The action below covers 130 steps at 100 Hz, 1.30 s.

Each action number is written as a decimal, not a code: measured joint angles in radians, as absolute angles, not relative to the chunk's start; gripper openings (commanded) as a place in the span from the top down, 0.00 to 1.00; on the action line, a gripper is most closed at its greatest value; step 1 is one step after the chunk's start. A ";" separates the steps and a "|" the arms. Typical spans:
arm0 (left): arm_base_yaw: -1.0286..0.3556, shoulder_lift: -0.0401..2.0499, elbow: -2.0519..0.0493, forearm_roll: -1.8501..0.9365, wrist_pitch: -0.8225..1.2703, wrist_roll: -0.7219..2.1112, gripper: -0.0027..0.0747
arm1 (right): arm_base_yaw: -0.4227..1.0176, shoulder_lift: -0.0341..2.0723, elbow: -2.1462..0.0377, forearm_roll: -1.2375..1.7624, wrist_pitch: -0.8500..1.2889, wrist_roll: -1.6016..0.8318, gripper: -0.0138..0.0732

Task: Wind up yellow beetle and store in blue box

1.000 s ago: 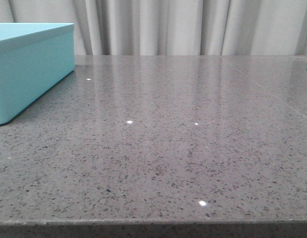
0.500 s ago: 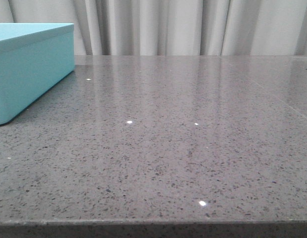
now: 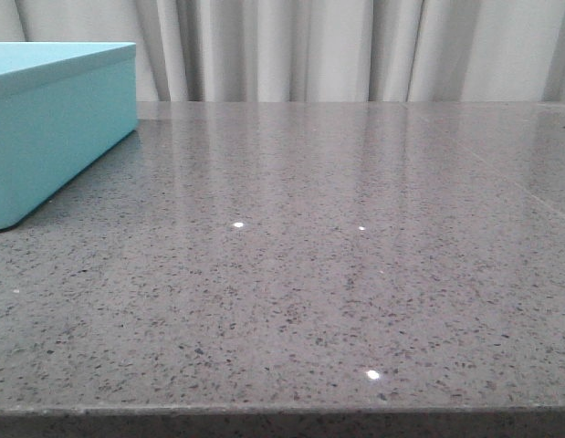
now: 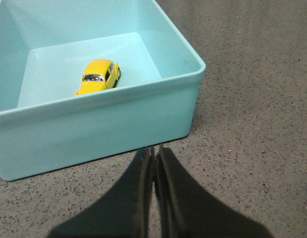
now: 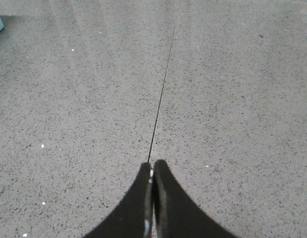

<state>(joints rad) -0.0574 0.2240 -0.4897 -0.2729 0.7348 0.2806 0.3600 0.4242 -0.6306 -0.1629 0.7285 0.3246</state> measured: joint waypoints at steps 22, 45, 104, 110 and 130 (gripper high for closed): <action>-0.057 0.224 -0.490 -0.273 0.735 0.281 0.99 | 0.360 0.424 -0.631 -0.163 0.728 0.325 0.92; -0.057 0.224 -0.490 -0.273 0.732 0.281 0.99 | 0.360 0.424 -0.631 -0.163 0.728 0.325 0.92; -0.057 0.086 -0.223 -0.069 0.182 0.059 0.99 | 0.360 0.424 -0.631 -0.163 0.729 0.322 0.92; -0.057 0.064 -0.177 -0.053 0.127 0.027 0.99 | 0.360 0.424 -0.631 -0.163 0.730 0.322 0.92; -0.057 -0.002 -0.040 -0.032 0.045 -0.048 0.99 | 0.360 0.424 -0.631 -0.163 0.730 0.322 0.92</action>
<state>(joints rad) -0.0574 -0.0018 -0.0404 -0.0320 0.0450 -0.0478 0.3600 0.4242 -0.6306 -0.1629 0.7303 0.3225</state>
